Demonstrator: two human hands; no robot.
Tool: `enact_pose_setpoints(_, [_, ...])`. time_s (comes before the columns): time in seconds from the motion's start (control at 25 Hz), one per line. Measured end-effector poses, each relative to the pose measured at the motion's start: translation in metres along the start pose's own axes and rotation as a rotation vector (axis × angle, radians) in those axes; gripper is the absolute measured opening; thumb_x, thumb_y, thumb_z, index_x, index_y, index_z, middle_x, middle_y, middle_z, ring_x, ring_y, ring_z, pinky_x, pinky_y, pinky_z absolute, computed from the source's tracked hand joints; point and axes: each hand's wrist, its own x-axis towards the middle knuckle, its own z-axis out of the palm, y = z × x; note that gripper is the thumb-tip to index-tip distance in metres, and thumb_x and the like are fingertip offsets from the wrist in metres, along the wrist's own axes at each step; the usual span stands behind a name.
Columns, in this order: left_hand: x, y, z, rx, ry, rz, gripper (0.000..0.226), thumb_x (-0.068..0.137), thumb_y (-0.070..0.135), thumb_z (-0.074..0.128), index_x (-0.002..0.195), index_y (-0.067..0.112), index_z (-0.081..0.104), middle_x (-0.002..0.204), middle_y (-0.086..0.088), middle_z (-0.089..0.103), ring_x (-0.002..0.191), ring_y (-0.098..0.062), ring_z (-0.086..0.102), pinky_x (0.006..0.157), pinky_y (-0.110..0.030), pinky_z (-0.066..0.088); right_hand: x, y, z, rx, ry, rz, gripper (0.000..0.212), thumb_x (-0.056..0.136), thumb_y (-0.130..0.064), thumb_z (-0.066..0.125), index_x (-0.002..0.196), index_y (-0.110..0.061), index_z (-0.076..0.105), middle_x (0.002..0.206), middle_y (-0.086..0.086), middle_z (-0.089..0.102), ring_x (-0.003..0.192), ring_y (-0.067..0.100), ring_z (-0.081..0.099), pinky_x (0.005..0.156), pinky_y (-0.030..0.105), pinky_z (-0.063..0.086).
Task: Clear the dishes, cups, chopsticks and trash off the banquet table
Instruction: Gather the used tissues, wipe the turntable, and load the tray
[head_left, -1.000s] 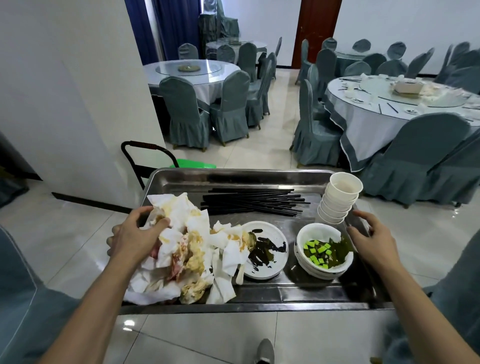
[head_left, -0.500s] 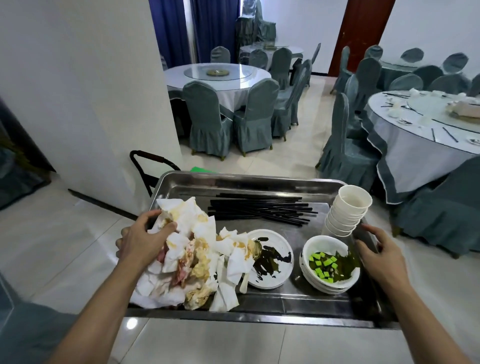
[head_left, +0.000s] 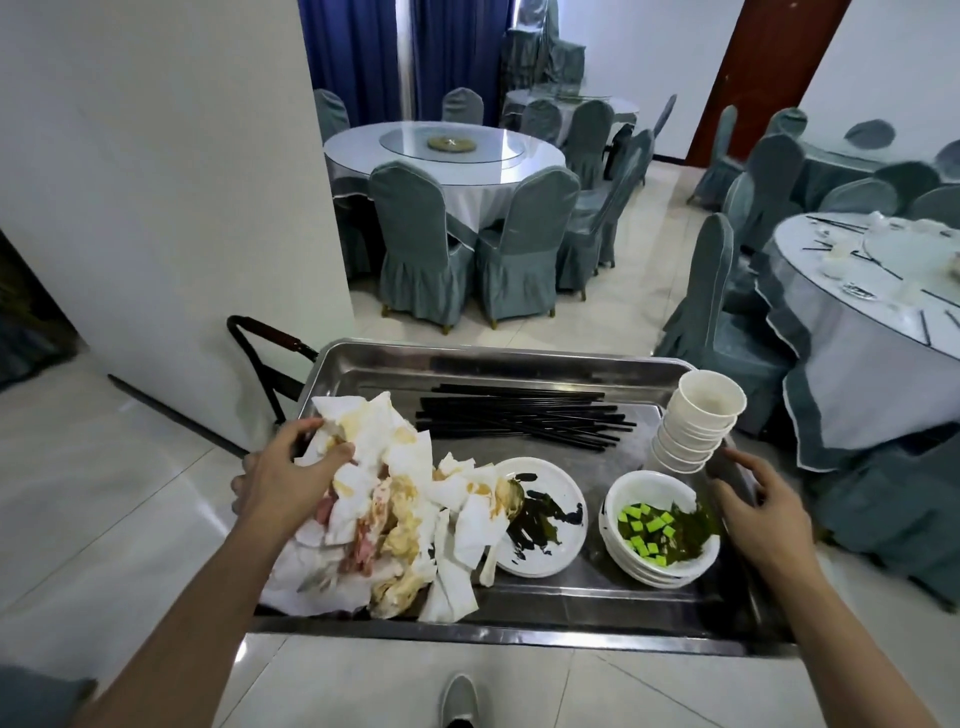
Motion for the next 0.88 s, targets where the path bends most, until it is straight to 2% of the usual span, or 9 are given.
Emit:
enact_pose_setpoints(0.28, [0.104, 0.046, 0.05, -0.032, 0.007, -0.019, 0.065, 0.057, 0.074, 0.063, 0.118, 0.052, 0.059, 0.129, -0.009, 0.061, 0.12, -0.037, 0.054, 0.105, -0.051, 0.04, 0.121, -0.037, 0.05, 0.025, -0.03, 0.004, 0.039, 0.09, -0.037, 0.069, 0.127, -0.045, 0.059, 0.118, 0.002, 0.065, 0.099, 0.02, 0.058, 0.082, 0.037, 0.047])
enact_pose_setpoints(0.4, [0.139, 0.063, 0.064, -0.031, 0.005, -0.017, 0.067, 0.056, 0.077, 0.06, 0.118, 0.053, 0.058, 0.131, -0.008, 0.06, 0.123, -0.036, 0.053, 0.105, -0.052, 0.041, 0.167, -0.05, 0.069, 0.023, -0.057, 0.012, 0.04, 0.092, -0.035, 0.068, 0.129, -0.045, 0.057, 0.123, 0.006, 0.066, 0.107, 0.026, 0.063, 0.09, 0.048, 0.055])
enact_pose_setpoints(0.48, [0.163, 0.073, 0.074, -0.023, -0.002, -0.044, 0.069, 0.055, 0.079, 0.059, 0.119, 0.053, 0.056, 0.134, -0.008, 0.059, 0.125, -0.036, 0.053, 0.107, -0.053, 0.041, 0.2, -0.058, 0.083, 0.024, -0.07, 0.014, 0.041, 0.092, -0.033, 0.068, 0.129, -0.045, 0.057, 0.125, 0.008, 0.067, 0.109, 0.028, 0.063, 0.093, 0.051, 0.055])
enact_pose_setpoints(0.76, [0.24, 0.101, 0.11, 0.003, 0.022, -0.104, 0.076, 0.055, 0.082, 0.059, 0.125, 0.051, 0.056, 0.136, -0.009, 0.058, 0.124, -0.035, 0.054, 0.105, -0.052, 0.043, 0.313, -0.088, 0.139, 0.001, -0.128, -0.044, 0.043, 0.093, -0.032, 0.068, 0.131, -0.046, 0.054, 0.132, 0.006, 0.065, 0.104, 0.021, 0.059, 0.086, 0.043, 0.051])
enact_pose_setpoints(0.88, [0.273, 0.115, 0.13, 0.002, 0.063, -0.142, 0.076, 0.054, 0.082, 0.059, 0.125, 0.052, 0.056, 0.134, -0.009, 0.059, 0.123, -0.036, 0.055, 0.105, -0.052, 0.042, 0.369, -0.1, 0.168, 0.003, -0.162, -0.084, 0.042, 0.091, -0.031, 0.068, 0.129, -0.045, 0.057, 0.128, 0.005, 0.066, 0.101, 0.02, 0.058, 0.084, 0.04, 0.048])
